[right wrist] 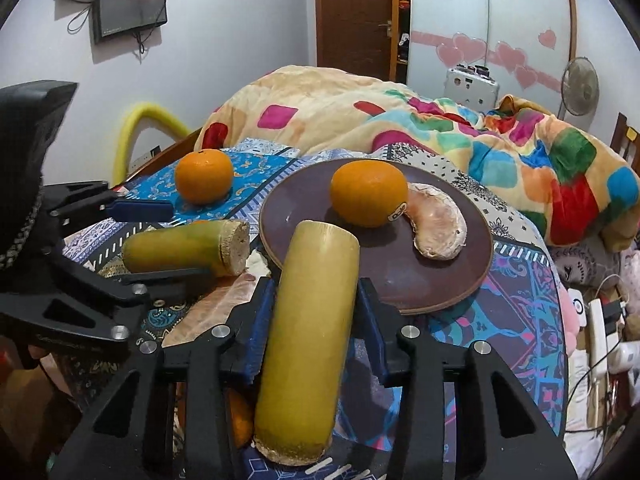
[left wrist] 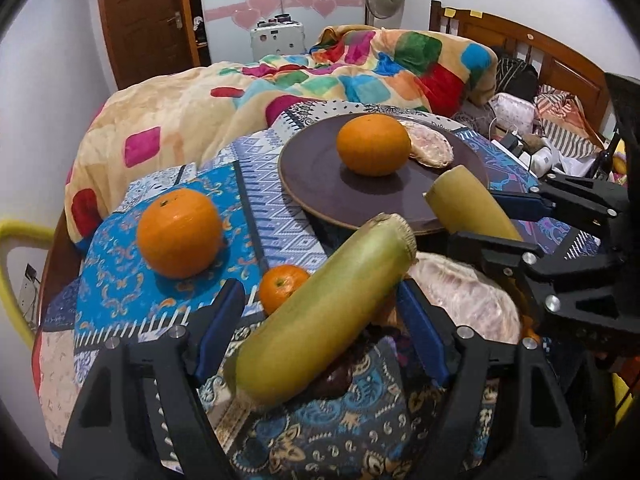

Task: Organize fruits
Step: 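Grasp the yellow gourd beside the plate with the right tool and lift it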

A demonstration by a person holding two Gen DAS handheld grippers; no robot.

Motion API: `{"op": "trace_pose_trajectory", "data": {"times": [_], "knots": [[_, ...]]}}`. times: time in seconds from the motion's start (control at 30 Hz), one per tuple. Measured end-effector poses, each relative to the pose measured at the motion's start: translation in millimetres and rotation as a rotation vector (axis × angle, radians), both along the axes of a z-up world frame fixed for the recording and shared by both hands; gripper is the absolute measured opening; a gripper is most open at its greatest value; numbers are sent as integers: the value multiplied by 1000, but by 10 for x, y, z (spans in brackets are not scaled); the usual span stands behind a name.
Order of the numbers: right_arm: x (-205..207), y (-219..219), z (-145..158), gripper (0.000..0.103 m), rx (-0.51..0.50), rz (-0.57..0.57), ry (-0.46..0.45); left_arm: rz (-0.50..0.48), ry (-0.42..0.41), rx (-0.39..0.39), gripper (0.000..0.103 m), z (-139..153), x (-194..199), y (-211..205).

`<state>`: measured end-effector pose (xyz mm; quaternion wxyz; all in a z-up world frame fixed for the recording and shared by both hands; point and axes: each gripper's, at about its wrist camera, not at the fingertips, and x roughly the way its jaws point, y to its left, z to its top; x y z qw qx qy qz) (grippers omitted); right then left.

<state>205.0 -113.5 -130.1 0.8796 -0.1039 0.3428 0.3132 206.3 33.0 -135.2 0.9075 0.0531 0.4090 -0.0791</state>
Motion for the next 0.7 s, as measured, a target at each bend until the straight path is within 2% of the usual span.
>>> {"op": "trace_pose_trajectory", "data": {"times": [0.13,0.23,0.33,0.37,0.53,0.7], "knots": [[-24,-32,3,38,7,3,-1,-15,14,-26,64,-1,81,-6],[-54,-82,34,38,26,0,-5,-7,1,-1,58,-8,97,-26],[-92,-122,91,38,35,-1,-18,-14,-13,21,42,16,64,-57],[-94,-130,108,37,33,-4,-25,-12,-14,25,40,28,60,-59],[-132,-241,207,37,51,-24,-41,22,-18,21,38,77,21,33],[-182,-351,297,36,60,-51,-56,59,-33,-24,36,228,-82,163]]}}
